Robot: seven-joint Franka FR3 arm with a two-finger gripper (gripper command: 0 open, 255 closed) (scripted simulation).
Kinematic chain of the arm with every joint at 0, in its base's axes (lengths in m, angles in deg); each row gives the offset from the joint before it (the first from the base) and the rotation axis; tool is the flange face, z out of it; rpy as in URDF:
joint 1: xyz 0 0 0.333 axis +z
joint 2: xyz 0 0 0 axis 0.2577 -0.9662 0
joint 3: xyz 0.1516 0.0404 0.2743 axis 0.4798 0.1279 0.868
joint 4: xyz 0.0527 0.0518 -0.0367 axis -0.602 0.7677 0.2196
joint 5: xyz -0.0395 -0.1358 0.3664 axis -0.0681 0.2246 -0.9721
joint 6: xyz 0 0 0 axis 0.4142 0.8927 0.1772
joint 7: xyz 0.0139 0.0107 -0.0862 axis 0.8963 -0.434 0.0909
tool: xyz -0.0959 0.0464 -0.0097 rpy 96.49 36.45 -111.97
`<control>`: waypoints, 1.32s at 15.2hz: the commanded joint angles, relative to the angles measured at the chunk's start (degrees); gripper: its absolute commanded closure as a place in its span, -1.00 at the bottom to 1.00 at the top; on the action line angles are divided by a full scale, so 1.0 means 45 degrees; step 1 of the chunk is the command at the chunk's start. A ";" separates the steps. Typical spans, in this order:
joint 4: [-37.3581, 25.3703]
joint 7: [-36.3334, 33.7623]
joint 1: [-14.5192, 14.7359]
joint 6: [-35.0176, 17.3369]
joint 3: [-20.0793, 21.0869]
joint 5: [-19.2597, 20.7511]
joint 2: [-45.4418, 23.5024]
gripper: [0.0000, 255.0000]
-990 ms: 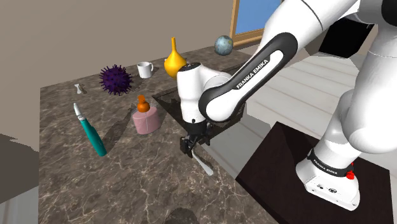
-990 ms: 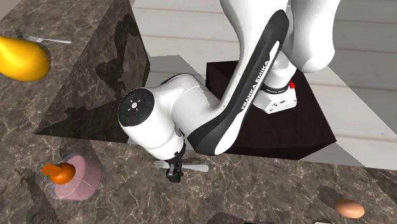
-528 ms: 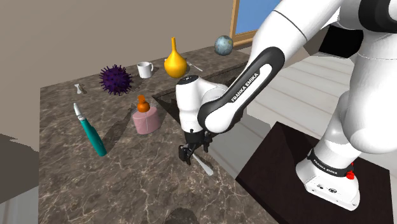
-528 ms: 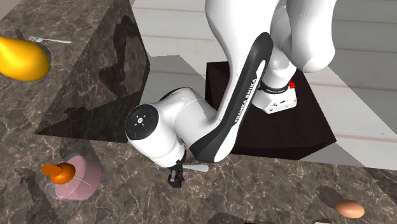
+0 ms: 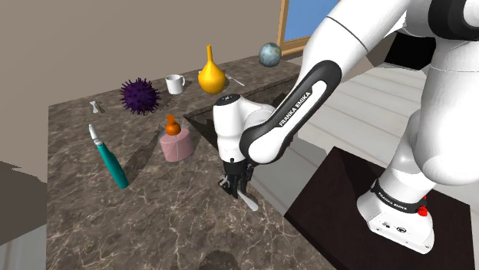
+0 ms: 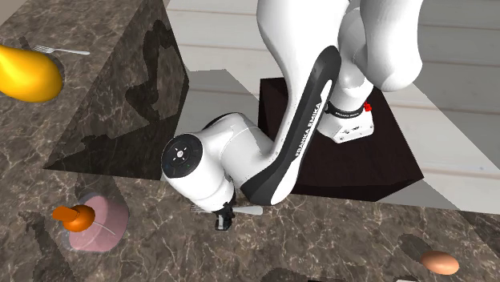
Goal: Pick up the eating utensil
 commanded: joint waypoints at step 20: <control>-0.0547 0.0490 -0.0279 0.2465 0.0294 -0.0931 0.2032 1.00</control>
